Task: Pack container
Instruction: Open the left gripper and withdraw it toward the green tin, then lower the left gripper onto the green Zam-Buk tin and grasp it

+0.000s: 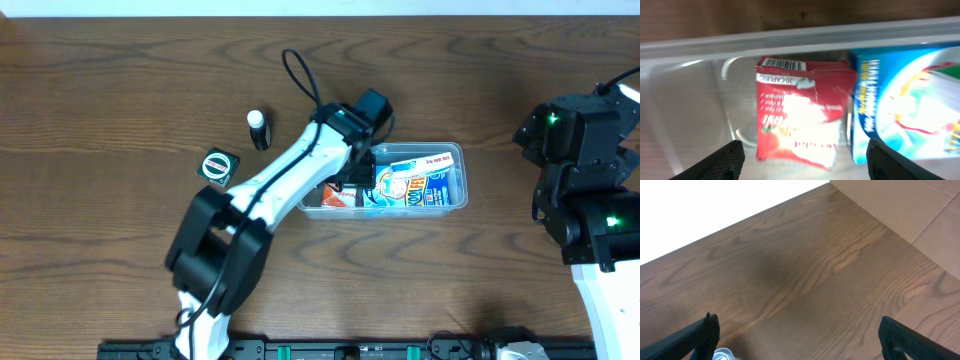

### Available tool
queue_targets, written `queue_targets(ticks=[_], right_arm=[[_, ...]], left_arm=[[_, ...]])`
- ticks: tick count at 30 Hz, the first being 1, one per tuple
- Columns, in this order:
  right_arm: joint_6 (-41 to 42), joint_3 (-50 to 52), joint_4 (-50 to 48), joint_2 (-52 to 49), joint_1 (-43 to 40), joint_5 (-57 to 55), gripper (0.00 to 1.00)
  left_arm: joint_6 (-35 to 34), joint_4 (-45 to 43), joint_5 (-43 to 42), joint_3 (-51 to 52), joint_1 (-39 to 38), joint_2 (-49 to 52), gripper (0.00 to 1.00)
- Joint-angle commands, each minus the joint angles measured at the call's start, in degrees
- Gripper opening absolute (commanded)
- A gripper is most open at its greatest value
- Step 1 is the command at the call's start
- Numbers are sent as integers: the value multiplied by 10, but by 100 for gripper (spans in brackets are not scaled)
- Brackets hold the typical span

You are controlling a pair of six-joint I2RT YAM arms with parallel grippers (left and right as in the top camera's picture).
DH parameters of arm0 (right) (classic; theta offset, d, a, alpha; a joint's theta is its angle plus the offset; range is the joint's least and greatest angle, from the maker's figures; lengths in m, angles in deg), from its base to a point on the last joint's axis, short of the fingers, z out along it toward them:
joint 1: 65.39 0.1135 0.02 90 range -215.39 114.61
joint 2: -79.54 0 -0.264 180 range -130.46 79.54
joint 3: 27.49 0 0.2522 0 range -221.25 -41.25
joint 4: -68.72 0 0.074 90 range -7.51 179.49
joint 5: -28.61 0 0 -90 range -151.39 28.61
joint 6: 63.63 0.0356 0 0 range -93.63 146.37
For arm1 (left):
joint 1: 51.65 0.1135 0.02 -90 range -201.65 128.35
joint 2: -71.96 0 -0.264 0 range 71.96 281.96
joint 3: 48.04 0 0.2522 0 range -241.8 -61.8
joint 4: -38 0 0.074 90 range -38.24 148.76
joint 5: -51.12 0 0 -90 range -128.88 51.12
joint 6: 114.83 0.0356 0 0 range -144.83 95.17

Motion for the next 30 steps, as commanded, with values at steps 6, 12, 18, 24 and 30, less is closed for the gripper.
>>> queue_targets(ticks=[6, 12, 18, 24, 30], right_arm=[[6, -7, 1, -1, -6, -10, 99], [6, -7, 1, -1, -6, -10, 99], [6, -7, 1, -1, -6, -10, 99], [6, -7, 1, -1, -6, -10, 99], [6, -7, 1, -1, -6, -10, 99]], left_arm=[[28, 16, 3, -16, 16, -105, 79], [56, 71, 35, -16, 56, -190, 79], [130, 128, 89, -16, 142, -226, 95], [274, 154, 88, -14, 262, -195, 97], [393, 128, 66, 3, 334, -166, 97]])
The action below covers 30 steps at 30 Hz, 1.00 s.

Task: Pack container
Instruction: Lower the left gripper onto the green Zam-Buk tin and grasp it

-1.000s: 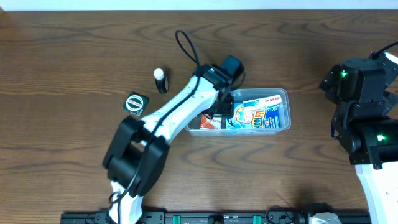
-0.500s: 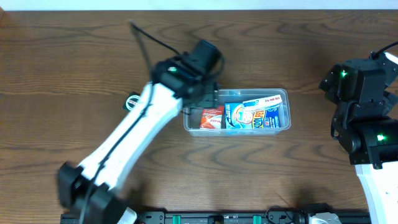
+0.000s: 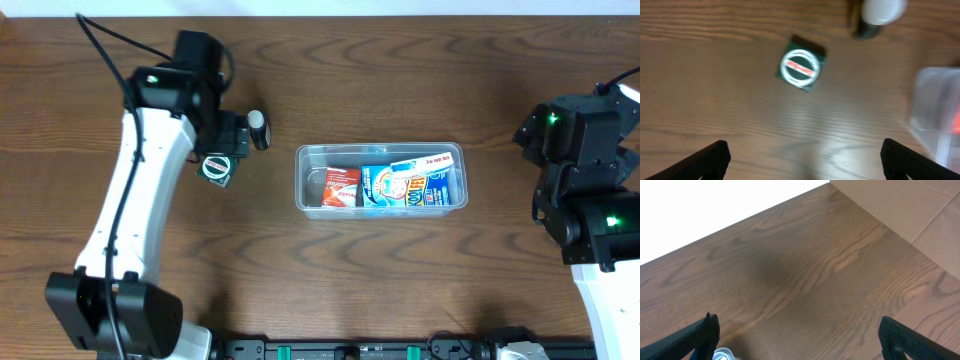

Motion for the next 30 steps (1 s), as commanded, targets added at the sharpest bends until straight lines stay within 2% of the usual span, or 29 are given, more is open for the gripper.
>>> queue_targets(ticks=[1, 3, 6, 12, 20, 30], right_arm=[[6, -7, 1, -1, -6, -10, 99], [6, -7, 1, -1, -6, -10, 99], [6, -7, 1, -1, -6, -10, 99], [6, -7, 1, -1, -6, -10, 99], [6, -7, 1, -1, -6, -10, 99], [6, -7, 1, -1, -6, -10, 99]], left_arm=[[106, -22, -32, 15, 31, 17, 97], [129, -48, -68, 27, 45, 29, 97], [148, -79, -73, 44, 57, 49, 97], [197, -87, -101, 49, 62, 108, 97], [211, -100, -99, 49, 62, 176, 97], [212, -125, -73, 51, 80, 206, 97]])
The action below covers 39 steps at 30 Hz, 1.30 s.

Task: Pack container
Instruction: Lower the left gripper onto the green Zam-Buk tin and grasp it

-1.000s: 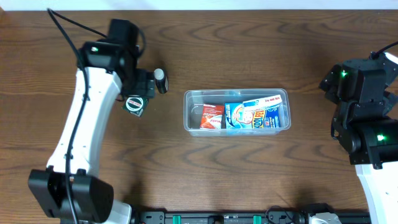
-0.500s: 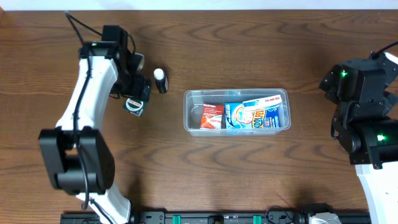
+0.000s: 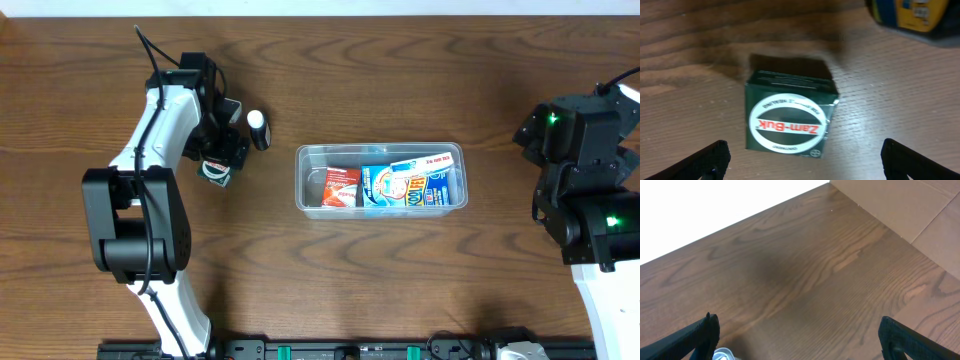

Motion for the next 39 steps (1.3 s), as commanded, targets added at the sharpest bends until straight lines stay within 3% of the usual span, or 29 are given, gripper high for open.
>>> queue_targets(ticks=[1, 15, 23, 39], right_arm=[[6, -7, 1, -1, -6, -10, 99], [6, -7, 1, -1, -6, -10, 99], [6, -7, 1, -1, -6, -10, 99], [6, -7, 1, -1, -6, -10, 99]], left_arm=[[7, -4, 11, 6, 17, 9, 97], [8, -55, -5, 40, 42, 13, 97], [51, -56, -7, 51, 42, 27, 97], [70, -81, -23, 56, 37, 39, 97]])
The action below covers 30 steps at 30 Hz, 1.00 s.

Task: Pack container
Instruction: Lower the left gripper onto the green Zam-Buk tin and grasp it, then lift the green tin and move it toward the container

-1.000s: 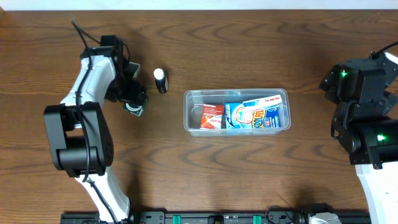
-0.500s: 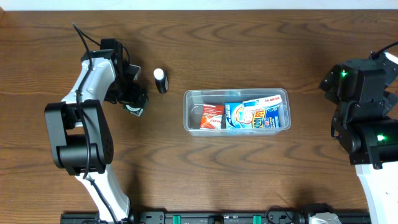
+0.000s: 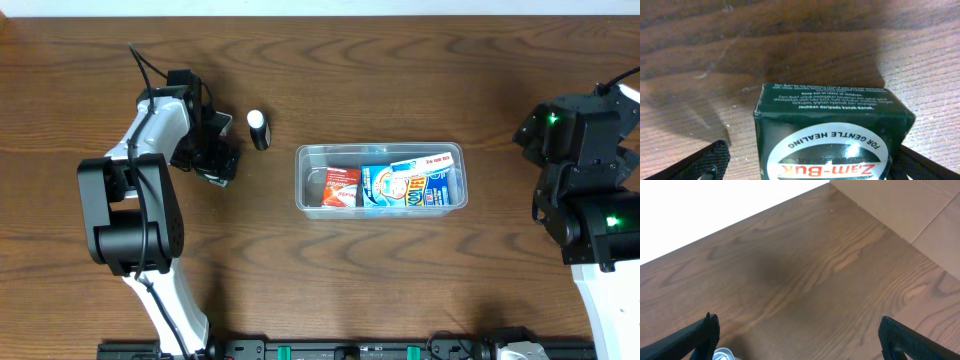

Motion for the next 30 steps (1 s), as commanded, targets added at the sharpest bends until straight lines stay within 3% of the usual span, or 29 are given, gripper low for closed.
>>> queue_targets(ticks=[1, 10, 14, 27, 28, 30], right_arm=[[6, -7, 1, -1, -6, -10, 99], [6, -7, 1, -1, -6, -10, 99], [6, -7, 1, -1, -6, -10, 99], [6, -7, 1, -1, -6, -10, 99], [6, -7, 1, -1, -6, -10, 99], [6, -7, 1, -1, -6, -10, 99]], left_arm=[[12, -4, -8, 0, -6, 7, 96], [16, -47, -7, 21, -40, 7, 93], [15, -53, -2, 28, -36, 7, 89], [-2, -40, 14, 28, -16, 7, 87], [-2, -40, 14, 28, -16, 7, 86], [-2, -38, 14, 28, -16, 7, 74]])
